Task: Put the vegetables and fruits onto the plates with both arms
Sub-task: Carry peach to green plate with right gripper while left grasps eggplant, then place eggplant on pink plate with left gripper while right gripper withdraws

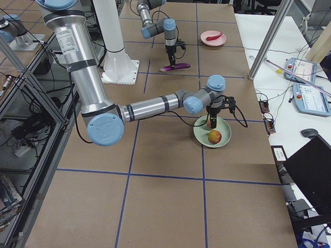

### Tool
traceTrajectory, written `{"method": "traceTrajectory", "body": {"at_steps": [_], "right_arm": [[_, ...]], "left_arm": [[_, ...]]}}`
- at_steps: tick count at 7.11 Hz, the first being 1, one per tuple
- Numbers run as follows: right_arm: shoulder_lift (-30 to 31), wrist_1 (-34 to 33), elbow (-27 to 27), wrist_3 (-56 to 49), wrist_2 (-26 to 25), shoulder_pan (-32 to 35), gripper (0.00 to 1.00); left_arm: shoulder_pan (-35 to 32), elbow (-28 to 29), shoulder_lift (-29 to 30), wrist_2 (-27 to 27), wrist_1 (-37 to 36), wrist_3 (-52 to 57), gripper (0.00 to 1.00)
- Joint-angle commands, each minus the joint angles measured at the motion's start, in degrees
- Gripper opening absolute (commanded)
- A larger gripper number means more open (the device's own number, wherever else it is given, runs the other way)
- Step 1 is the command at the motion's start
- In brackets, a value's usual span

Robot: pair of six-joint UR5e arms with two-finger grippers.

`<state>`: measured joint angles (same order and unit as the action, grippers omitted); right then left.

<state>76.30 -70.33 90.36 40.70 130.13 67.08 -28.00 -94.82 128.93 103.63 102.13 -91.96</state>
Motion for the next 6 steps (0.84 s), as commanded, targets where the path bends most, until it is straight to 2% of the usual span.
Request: {"method": "traceTrajectory", "body": {"at_steps": [1, 2, 3, 4, 5, 6], "right_arm": [[8.40, -0.07, 8.15, -0.09, 2.06, 1.03, 1.00], [11.39, 0.28, 10.43, -0.09, 1.97, 1.29, 1.00], [14.38, 0.46, 13.32, 0.00, 1.36, 1.30, 1.00], [15.54, 0.46, 14.66, 0.00, 1.18, 1.21, 1.00], [15.72, 0.46, 14.67, 0.00, 1.18, 1.21, 1.00], [15.72, 0.46, 14.58, 0.00, 0.92, 1.12, 1.00]], "left_arm": [[-13.68, -3.54, -9.46, 2.87, 0.44, 13.79, 0.00], [-22.01, 3.35, -9.84, 3.94, 0.44, 20.18, 0.00], [-27.66, 9.68, -9.67, 6.12, 1.48, 27.99, 0.00], [-29.11, 13.66, -9.49, 6.23, 2.62, 34.59, 0.01], [-28.87, 18.05, -7.14, 6.06, 3.42, 34.75, 0.02], [-28.95, 24.97, -3.90, 5.97, 7.77, 34.75, 0.05]]}}
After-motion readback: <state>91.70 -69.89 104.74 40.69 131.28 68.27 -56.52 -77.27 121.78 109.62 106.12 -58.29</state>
